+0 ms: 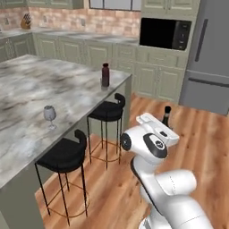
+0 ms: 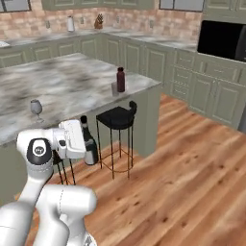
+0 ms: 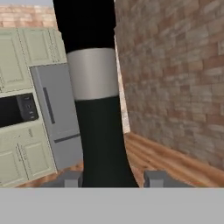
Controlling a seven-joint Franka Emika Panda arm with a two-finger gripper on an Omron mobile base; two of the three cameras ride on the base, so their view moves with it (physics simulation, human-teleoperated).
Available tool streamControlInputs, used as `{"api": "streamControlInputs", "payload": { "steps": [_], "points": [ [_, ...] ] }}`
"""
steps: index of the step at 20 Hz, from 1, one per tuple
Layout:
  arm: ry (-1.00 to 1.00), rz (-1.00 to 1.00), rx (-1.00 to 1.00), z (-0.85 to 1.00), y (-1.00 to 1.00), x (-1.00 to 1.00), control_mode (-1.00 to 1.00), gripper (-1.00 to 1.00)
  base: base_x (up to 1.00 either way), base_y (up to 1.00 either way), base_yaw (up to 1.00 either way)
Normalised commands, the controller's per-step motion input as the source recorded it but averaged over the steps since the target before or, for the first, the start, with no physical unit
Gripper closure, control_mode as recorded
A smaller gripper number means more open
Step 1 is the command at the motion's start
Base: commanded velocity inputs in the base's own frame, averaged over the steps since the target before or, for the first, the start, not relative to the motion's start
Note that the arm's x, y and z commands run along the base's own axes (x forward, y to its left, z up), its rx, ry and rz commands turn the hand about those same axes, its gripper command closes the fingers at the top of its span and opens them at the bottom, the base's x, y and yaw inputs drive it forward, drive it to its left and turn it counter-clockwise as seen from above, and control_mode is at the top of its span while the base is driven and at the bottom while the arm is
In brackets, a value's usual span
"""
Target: There is a wine glass and glass cup on the dining counter. Place the wine bottle next to the wine glass and the juice bottle next to the glass cup.
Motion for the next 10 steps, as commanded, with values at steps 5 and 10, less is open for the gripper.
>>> {"api": "streamControlInputs", "payload": {
  "steps": [5, 10],
  "points": [
    [0.00, 0.00, 0.00, 0.00, 0.00, 0.00, 1.00, 1.00, 0.62, -0.17, 0.52],
    [0.00, 0.00, 0.00, 0.00, 0.00, 0.00, 1.00, 1.00, 0.53, -0.09, 0.66]
  ]
}}
